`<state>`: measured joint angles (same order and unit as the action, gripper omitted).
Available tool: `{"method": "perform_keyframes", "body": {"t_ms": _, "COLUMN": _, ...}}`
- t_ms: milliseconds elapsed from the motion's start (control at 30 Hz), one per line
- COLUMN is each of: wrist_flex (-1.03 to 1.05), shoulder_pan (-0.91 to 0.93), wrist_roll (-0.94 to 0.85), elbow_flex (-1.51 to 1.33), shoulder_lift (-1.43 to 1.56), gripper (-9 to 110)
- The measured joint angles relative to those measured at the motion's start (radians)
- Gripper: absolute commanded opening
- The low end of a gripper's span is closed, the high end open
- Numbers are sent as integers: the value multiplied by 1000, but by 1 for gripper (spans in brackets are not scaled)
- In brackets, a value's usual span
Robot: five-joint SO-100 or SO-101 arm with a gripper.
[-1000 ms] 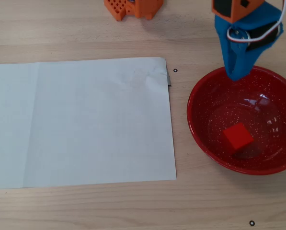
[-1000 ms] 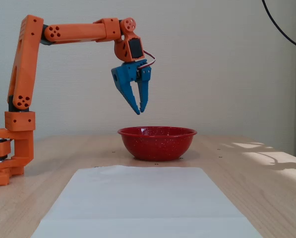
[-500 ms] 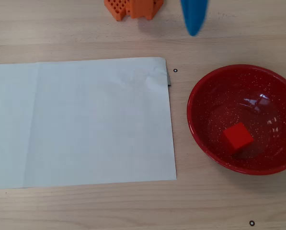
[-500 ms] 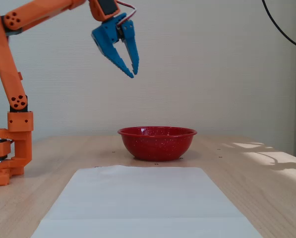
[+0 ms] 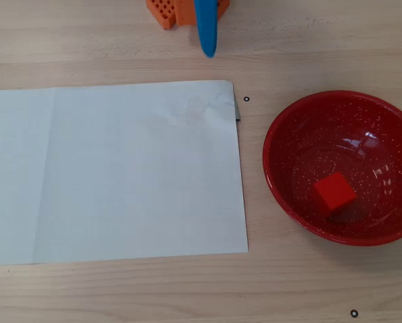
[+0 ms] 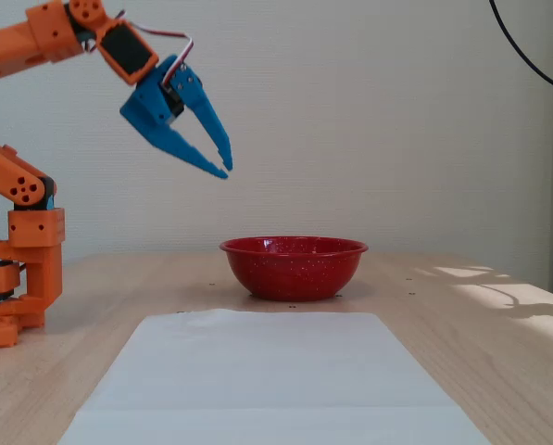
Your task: Grasp the red cube and put it in the red bowl
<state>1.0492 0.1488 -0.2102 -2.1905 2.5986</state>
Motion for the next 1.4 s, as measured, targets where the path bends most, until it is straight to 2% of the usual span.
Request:
{"method": "perform_keyframes", "body": {"t_ms": 400, "wrist_flex": -733, "shoulder_pan": -35, "wrist_roll": 0, "elbow_flex": -746, "shoulder_lift": 336, "gripper": 0}}
{"method": "perform_keyframes", "body": {"t_ms": 633, "wrist_flex": -917, "shoulder_pan": -38, "wrist_roll": 0, "elbow_flex": -900, "shoulder_lift": 477, "gripper": 0}}
{"method": "perform_keyframes", "body": {"t_ms": 733, "wrist_flex": -853, "shoulder_pan": -38, "wrist_roll": -2, "elbow_flex": -934, "shoulder_lift": 523, "gripper": 0}}
{"method": "perform_keyframes", "body": {"t_ms": 1133, "wrist_flex": -288, "shoulder_pan": -38, "wrist_roll": -18, "elbow_flex": -939, "shoulder_lift": 635, "gripper": 0}}
{"method": "perform_keyframes", "body": {"t_ms": 1233, "wrist_flex": -163, "shoulder_pan": -91, "wrist_roll": -31, "elbow_flex": -940, "shoulder_lift": 670, "gripper": 0}}
{"method": "perform_keyframes", "body": {"t_ms": 1400, "wrist_flex": -129, "shoulder_pan": -78, "wrist_roll": -32, "elbow_flex": -943, "shoulder_lift": 676, "gripper": 0}}
